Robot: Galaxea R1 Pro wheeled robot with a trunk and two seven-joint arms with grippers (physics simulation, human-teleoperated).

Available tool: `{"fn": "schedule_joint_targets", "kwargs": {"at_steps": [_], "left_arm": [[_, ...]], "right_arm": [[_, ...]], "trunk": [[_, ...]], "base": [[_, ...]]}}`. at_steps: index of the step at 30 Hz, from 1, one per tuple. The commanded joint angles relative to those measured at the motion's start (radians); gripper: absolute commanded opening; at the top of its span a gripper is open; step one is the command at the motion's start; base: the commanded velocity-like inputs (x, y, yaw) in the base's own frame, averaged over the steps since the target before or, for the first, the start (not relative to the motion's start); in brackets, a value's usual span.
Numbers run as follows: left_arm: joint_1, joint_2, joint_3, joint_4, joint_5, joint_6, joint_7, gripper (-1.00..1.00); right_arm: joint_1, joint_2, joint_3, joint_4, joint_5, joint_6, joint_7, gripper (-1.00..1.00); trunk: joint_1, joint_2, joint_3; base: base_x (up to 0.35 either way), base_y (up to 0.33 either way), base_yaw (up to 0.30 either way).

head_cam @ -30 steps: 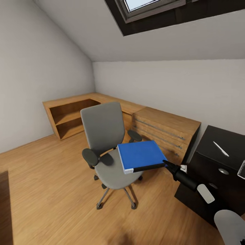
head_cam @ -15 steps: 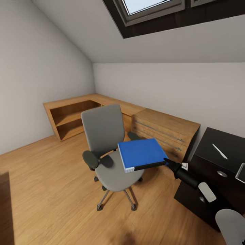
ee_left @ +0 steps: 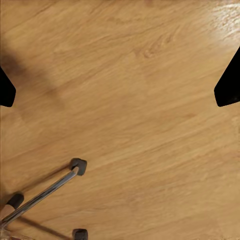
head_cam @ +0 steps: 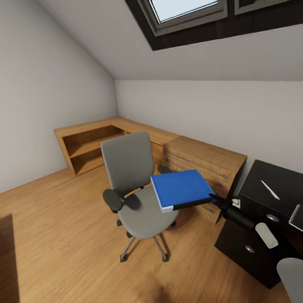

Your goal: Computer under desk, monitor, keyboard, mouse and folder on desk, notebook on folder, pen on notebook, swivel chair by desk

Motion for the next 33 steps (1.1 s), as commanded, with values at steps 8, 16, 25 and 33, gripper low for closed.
{"fn": "schedule_joint_targets", "kwargs": {"at_steps": [8,16,25,33], "left_arm": [[-0.001,0.000,0.003,0.000,0.008,-0.001,-0.008,1.00],[-0.001,-0.001,0.003,0.001,0.008,-0.001,-0.008,1.00],[-0.001,-0.001,0.003,0.000,0.008,-0.001,-0.008,1.00],[-0.001,-0.002,0.003,0.000,0.007,-0.001,-0.008,1.00]], "right_arm": [[-0.001,-0.015,-0.001,-0.008,-0.004,0.042,0.001,-1.00],[-0.001,-0.019,-0.003,-0.009,-0.004,0.043,0.003,-1.00],[-0.001,-0.026,-0.003,-0.009,-0.004,0.043,0.013,-1.00],[-0.001,-0.037,-0.003,-0.008,-0.004,0.043,0.039,-1.00]], "trunk": [[-0.031,0.056,0.028],[-0.061,0.112,0.061],[-0.096,0.175,0.097],[-0.127,0.231,0.130]], "base": [[0.000,0.000,-0.081],[0.000,0.000,-0.224],[0.000,0.000,-0.236],[0.000,0.000,-0.236]]}}
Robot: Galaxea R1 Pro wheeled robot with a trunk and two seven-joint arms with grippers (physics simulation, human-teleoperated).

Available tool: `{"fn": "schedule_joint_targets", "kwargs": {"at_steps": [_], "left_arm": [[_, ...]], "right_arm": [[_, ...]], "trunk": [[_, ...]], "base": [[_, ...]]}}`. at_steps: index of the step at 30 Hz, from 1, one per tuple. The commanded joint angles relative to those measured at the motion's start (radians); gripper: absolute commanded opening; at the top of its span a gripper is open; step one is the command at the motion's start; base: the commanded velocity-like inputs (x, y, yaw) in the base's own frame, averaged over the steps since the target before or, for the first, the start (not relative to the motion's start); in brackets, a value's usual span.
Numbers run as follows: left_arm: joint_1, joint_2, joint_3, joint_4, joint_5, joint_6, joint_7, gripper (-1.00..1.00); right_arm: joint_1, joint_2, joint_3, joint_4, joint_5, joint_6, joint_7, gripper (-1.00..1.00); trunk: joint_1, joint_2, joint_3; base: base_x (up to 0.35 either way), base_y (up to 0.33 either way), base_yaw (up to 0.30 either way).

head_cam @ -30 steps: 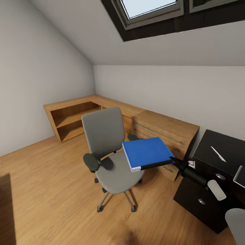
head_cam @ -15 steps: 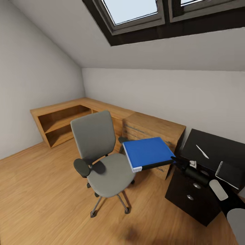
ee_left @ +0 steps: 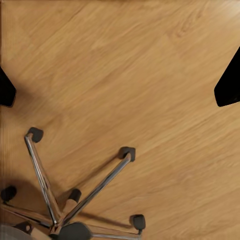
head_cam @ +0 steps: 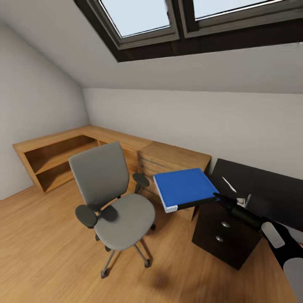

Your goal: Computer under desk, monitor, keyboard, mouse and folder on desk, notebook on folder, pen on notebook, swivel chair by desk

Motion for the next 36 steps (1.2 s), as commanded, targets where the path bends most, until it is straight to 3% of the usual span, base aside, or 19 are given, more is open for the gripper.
{"fn": "schedule_joint_targets", "kwargs": {"at_steps": [1,36], "left_arm": [[0.000,-0.001,0.004,0.000,0.007,-0.001,-0.008,1.00],[0.000,-0.005,0.003,0.000,0.006,-0.002,-0.009,1.00]], "right_arm": [[-0.001,0.000,-0.001,0.001,-0.003,0.006,0.002,-1.00],[-0.001,-0.002,-0.001,0.001,-0.002,0.004,0.015,-1.00]], "trunk": [[-0.004,0.007,0.003],[-0.138,0.252,0.146]], "base": [[0.000,0.000,-0.235],[0.000,0.000,-0.235]]}}
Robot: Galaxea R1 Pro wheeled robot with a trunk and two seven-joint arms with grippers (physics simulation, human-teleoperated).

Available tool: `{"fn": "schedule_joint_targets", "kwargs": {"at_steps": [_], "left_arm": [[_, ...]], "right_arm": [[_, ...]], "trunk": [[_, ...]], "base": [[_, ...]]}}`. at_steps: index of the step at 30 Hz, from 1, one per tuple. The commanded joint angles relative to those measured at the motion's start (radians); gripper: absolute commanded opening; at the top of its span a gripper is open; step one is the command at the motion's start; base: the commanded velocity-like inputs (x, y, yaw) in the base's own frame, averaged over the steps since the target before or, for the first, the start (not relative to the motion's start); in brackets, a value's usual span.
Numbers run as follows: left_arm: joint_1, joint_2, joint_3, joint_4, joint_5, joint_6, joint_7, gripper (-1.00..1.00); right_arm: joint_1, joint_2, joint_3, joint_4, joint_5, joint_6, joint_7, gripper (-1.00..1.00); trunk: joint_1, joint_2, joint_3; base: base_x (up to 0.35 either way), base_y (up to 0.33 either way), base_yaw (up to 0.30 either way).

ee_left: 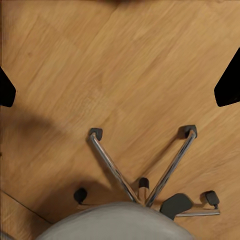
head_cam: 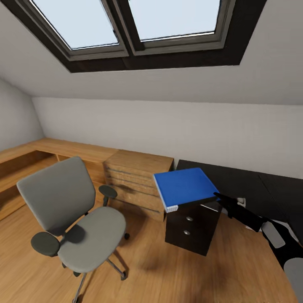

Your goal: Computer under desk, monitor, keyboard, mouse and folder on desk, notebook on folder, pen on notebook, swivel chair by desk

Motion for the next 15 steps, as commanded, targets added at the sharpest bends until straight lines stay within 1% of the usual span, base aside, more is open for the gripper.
{"fn": "schedule_joint_targets", "kwargs": {"at_steps": [1,5,7,9,10,12,15], "left_arm": [[-0.001,-0.001,0.004,0.000,0.008,-0.002,-0.008,1.00],[-0.001,-0.002,0.005,-0.001,0.006,-0.004,-0.008,1.00],[-0.001,-0.006,0.001,-0.001,0.001,-0.024,-0.008,1.00],[-0.001,-0.017,-0.009,0.000,-0.015,-0.069,-0.008,1.00],[-0.001,-0.023,-0.014,0.000,-0.029,-0.099,-0.007,1.00],[-0.001,-0.028,-0.018,0.002,-0.050,-0.128,-0.006,1.00],[-0.001,-0.031,-0.022,0.009,-0.067,-0.148,0.006,1.00]], "right_arm": [[-0.001,0.000,-0.001,0.001,-0.003,0.006,0.001,-1.00],[-0.001,0.000,-0.001,0.001,-0.003,0.002,0.001,-1.00],[-0.001,0.000,-0.001,0.001,-0.003,0.000,0.001,-1.00],[-0.001,0.000,-0.001,0.001,-0.003,-0.001,0.001,-1.00],[-0.001,0.000,-0.001,0.001,-0.003,-0.002,0.001,-1.00],[-0.001,0.000,-0.001,0.001,-0.003,-0.002,0.001,-1.00],[-0.001,0.000,-0.001,0.001,-0.003,-0.003,0.001,-1.00]], "trunk": [[-0.004,0.006,0.003],[-0.019,0.034,0.019],[-0.027,0.048,0.027],[-0.035,0.062,0.035],[-0.038,0.069,0.040],[-0.046,0.083,0.048],[-0.058,0.104,0.060]], "base": [[0.000,0.000,-0.235],[0.000,0.000,-0.231],[0.000,0.000,-0.219],[0.000,0.000,-0.214],[0.000,0.000,-0.211],[0.000,0.000,-0.210],[0.000,0.000,-0.209]]}}
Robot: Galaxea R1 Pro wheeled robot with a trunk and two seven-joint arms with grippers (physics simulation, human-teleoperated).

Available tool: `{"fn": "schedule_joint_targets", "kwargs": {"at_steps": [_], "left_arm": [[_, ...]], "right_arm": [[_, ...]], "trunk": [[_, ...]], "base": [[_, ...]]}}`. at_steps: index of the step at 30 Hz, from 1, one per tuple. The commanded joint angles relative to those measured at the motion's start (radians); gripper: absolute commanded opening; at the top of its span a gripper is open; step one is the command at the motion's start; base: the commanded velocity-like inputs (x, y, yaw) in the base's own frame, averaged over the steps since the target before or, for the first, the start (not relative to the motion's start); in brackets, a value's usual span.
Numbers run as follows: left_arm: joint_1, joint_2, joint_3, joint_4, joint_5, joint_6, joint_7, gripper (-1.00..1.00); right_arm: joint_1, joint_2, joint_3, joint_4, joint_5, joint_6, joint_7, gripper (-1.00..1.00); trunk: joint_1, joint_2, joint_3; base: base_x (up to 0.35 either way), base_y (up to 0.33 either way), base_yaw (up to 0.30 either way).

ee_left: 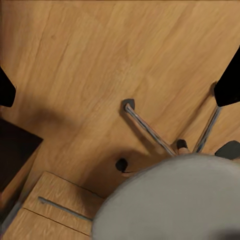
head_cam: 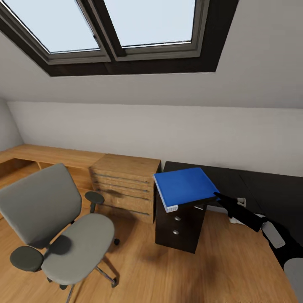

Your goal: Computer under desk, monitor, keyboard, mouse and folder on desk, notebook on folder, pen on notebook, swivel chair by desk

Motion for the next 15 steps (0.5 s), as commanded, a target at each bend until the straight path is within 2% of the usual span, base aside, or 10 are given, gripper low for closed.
{"fn": "schedule_joint_targets", "kwargs": {"at_steps": [1,6,15], "left_arm": [[-0.001,-0.001,0.006,0.016,-0.003,-0.006,0.003,1.00],[-0.001,0.006,0.004,0.142,-0.006,-0.015,0.029,1.00],[-0.001,0.020,0.008,0.191,-0.004,-0.018,0.034,1.00]], "right_arm": [[-0.001,0.000,-0.001,0.001,-0.003,0.006,0.001,-1.00],[-0.001,-0.002,-0.001,0.000,-0.003,0.006,0.001,-1.00],[-0.001,-0.003,-0.001,0.001,-0.002,0.005,0.001,-1.00]], "trunk": [[-0.004,0.006,0.003],[-0.023,0.041,0.023],[-0.057,0.104,0.060]], "base": [[0.000,0.000,-0.209],[0.000,0.000,-0.209],[0.000,0.000,-0.209]]}}
